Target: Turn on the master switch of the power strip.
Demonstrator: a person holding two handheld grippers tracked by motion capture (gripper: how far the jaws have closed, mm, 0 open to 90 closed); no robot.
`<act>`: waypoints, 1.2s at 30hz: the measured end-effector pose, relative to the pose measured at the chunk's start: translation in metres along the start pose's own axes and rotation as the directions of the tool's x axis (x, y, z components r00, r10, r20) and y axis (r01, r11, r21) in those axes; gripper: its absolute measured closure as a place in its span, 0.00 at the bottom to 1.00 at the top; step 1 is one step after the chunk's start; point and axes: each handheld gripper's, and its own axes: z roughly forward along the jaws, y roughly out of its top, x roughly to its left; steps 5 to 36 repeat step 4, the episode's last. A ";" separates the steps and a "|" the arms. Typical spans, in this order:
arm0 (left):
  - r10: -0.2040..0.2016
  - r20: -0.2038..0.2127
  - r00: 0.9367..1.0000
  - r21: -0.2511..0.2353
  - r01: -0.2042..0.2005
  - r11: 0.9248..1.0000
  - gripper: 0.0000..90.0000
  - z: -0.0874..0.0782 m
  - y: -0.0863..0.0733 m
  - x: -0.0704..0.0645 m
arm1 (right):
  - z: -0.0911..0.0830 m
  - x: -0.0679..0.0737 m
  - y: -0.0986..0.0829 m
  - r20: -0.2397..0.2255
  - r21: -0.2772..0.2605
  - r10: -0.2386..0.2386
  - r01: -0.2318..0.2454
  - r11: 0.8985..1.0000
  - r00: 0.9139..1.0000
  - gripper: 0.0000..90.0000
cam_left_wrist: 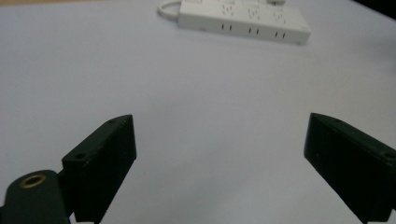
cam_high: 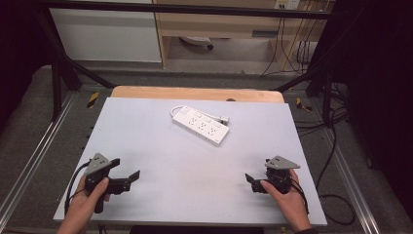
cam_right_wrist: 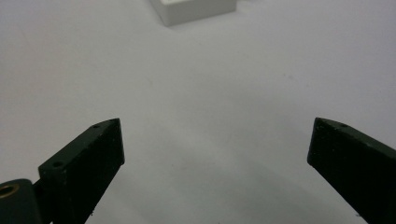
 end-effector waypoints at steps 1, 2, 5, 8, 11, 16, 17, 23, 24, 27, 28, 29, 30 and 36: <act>0.005 0.002 1.000 0.009 -0.005 1.000 0.11 0.004 -0.004 -0.001 | 0.002 -0.001 -0.001 0.006 0.014 0.003 -0.003 1.000 1.000 0.04; 0.007 0.003 1.000 0.006 -0.008 1.000 0.11 0.007 -0.007 -0.002 | 0.005 -0.003 -0.001 0.017 0.030 0.014 -0.014 0.999 1.000 0.04; -0.002 0.002 1.000 -0.001 0.002 1.000 0.11 0.011 -0.011 -0.002 | 0.010 -0.006 -0.003 0.032 0.051 0.021 -0.023 0.998 0.999 0.04; -0.002 0.002 1.000 -0.001 0.002 1.000 0.11 0.011 -0.011 -0.002 | 0.010 -0.006 -0.003 0.032 0.051 0.021 -0.023 0.998 0.999 0.04; -0.002 0.002 1.000 -0.001 0.002 1.000 0.11 0.011 -0.011 -0.002 | 0.010 -0.006 -0.003 0.032 0.051 0.021 -0.023 0.998 0.999 0.04; -0.002 0.002 1.000 -0.001 0.002 1.000 0.11 0.011 -0.011 -0.002 | 0.010 -0.006 -0.003 0.032 0.051 0.021 -0.023 0.998 0.999 0.04; -0.002 0.002 1.000 -0.001 0.002 1.000 0.11 0.011 -0.011 -0.002 | 0.010 -0.006 -0.003 0.032 0.051 0.021 -0.023 0.998 0.999 0.04; -0.002 0.002 1.000 -0.001 0.002 1.000 0.11 0.011 -0.011 -0.002 | 0.010 -0.006 -0.003 0.032 0.051 0.021 -0.023 0.998 0.999 0.04; -0.002 0.002 1.000 -0.001 0.002 1.000 0.11 0.011 -0.011 -0.002 | 0.010 -0.006 -0.003 0.032 0.051 0.021 -0.023 0.998 0.999 0.04; -0.002 0.002 1.000 -0.001 0.002 1.000 0.11 0.011 -0.011 -0.002 | 0.010 -0.006 -0.003 0.032 0.051 0.021 -0.023 0.998 0.999 0.04; -0.002 0.002 1.000 -0.001 0.002 1.000 0.11 0.011 -0.011 -0.002 | 0.010 -0.006 -0.003 0.032 0.051 0.021 -0.023 0.998 0.999 0.04; -0.002 0.002 1.000 -0.001 0.002 1.000 0.11 0.011 -0.011 -0.002 | 0.010 -0.006 -0.003 0.032 0.051 0.021 -0.023 0.998 0.999 0.04; -0.002 0.002 1.000 -0.001 0.002 1.000 0.11 0.011 -0.011 -0.002 | 0.010 -0.006 -0.003 0.032 0.051 0.021 -0.023 0.998 0.999 0.04; -0.002 0.002 1.000 -0.001 0.002 1.000 0.11 0.011 -0.011 -0.002 | 0.010 -0.006 -0.003 0.032 0.051 0.021 -0.023 0.998 0.999 0.04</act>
